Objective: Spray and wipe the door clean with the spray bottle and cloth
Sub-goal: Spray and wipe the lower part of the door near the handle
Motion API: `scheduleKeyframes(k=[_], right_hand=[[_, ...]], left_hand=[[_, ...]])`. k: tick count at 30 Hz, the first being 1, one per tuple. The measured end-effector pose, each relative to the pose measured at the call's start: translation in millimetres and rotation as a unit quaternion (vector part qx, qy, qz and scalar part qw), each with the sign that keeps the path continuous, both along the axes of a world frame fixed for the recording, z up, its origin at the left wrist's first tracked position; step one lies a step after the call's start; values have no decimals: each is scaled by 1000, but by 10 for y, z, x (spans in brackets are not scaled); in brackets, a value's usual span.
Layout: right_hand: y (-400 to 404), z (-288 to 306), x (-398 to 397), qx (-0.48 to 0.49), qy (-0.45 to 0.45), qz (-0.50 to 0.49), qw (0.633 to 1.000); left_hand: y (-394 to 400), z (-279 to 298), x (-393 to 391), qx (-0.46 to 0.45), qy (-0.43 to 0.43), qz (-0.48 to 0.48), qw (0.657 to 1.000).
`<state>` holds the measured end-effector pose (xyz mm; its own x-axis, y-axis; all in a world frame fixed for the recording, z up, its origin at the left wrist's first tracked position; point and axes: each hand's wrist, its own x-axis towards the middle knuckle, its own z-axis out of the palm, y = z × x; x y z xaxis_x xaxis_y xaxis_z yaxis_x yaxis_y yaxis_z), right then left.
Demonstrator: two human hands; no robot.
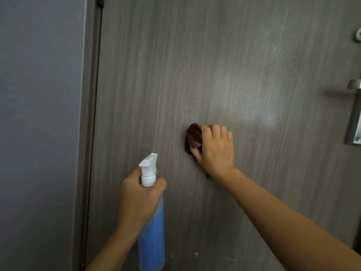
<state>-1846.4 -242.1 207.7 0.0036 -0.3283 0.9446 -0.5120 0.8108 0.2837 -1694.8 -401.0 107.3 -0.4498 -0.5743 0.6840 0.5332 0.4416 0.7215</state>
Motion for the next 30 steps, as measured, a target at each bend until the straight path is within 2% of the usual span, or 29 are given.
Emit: scheduleKeyframes(k=[4,6,10,14,17,20,23,28,30], right_hand=[[151,-518,2,106,19,0,994],[184,-611,12,113,2,4,994],[152,-344,27,68,-13,80,994],[116,184,-1,17,72,146,986],[52,365,-37,29,115,99,988],[33,240,-41,42,149,47,987],[45,-20,-17,37,83,45,995],[320,-666,51,141,24,25,989],[482,-792,70,147,-1,26,989]], left_hand=[[35,-54,-34,5,-8,0,1000],[64,-68,-51,7,-16,-7,1000],[97,-71,-73,8,-18,-9,1000],[94,-52,-90,6,-13,-15,1000],[98,-43,-91,8,-13,-14,1000],[96,-57,-104,10,-10,-13,1000],[80,-104,-129,6,-10,-14,1000],[105,-157,-157,12,-32,-7,999],[125,-163,-155,19,-39,-7,999]])
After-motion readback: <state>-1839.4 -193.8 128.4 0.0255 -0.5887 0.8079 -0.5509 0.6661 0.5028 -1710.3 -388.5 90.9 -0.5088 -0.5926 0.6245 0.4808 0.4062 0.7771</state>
